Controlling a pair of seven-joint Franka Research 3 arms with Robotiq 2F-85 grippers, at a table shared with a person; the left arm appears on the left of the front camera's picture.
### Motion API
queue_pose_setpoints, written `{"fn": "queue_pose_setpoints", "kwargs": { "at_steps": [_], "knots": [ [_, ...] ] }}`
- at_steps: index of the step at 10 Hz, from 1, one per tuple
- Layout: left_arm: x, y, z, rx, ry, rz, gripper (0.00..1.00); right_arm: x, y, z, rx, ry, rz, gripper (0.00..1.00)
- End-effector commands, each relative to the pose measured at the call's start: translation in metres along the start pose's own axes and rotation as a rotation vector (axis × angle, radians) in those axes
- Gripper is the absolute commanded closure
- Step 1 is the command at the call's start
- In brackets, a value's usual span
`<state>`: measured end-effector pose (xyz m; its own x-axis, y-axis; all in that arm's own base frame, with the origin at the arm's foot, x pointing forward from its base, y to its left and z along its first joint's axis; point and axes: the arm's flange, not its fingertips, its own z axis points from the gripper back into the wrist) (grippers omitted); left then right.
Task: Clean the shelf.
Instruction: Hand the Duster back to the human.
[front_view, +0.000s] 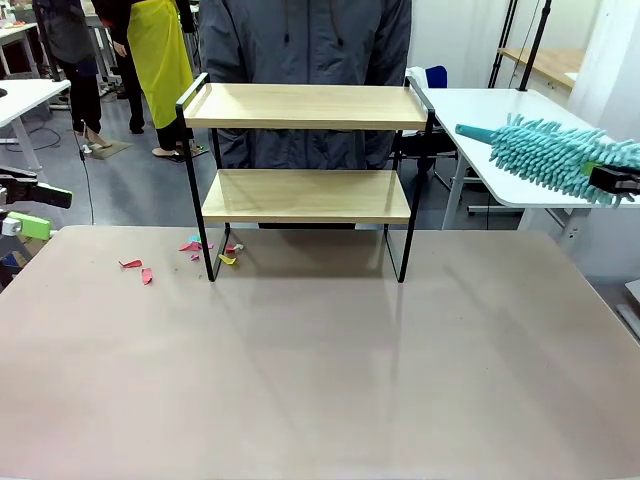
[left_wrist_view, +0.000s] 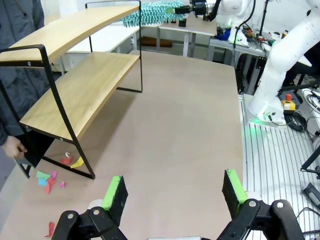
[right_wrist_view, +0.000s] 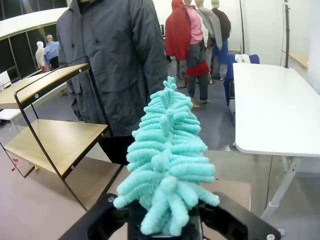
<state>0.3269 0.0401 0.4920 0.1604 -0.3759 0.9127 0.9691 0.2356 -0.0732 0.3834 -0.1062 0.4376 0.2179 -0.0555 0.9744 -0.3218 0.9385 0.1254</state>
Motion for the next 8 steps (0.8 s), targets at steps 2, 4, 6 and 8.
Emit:
{"fn": "queue_pose_setpoints", "kwargs": {
  "at_steps": [2, 4, 6, 8],
  "knots": [
    [0.0030, 0.0004, -0.0011, 0.002, -0.028, 0.003, 0.00, 0.0036, 0.0008, 0.0024, -0.011, -0.003, -0.009, 0.83],
    [0.0030, 0.0004, -0.0011, 0.002, -0.028, 0.003, 0.00, 0.0036, 0.0008, 0.0024, -0.011, -0.003, -0.009, 0.83],
    [0.0030, 0.0004, -0.0011, 0.002, -0.028, 0.003, 0.00, 0.0036, 0.0008, 0.0024, -0.011, -0.003, -0.009, 0.83],
    [0.0030, 0.0004, -0.0011, 0.002, -0.028, 0.003, 0.00, 0.0036, 0.0008, 0.0024, -0.011, -0.003, -0.009, 0.83]
  ]
}}
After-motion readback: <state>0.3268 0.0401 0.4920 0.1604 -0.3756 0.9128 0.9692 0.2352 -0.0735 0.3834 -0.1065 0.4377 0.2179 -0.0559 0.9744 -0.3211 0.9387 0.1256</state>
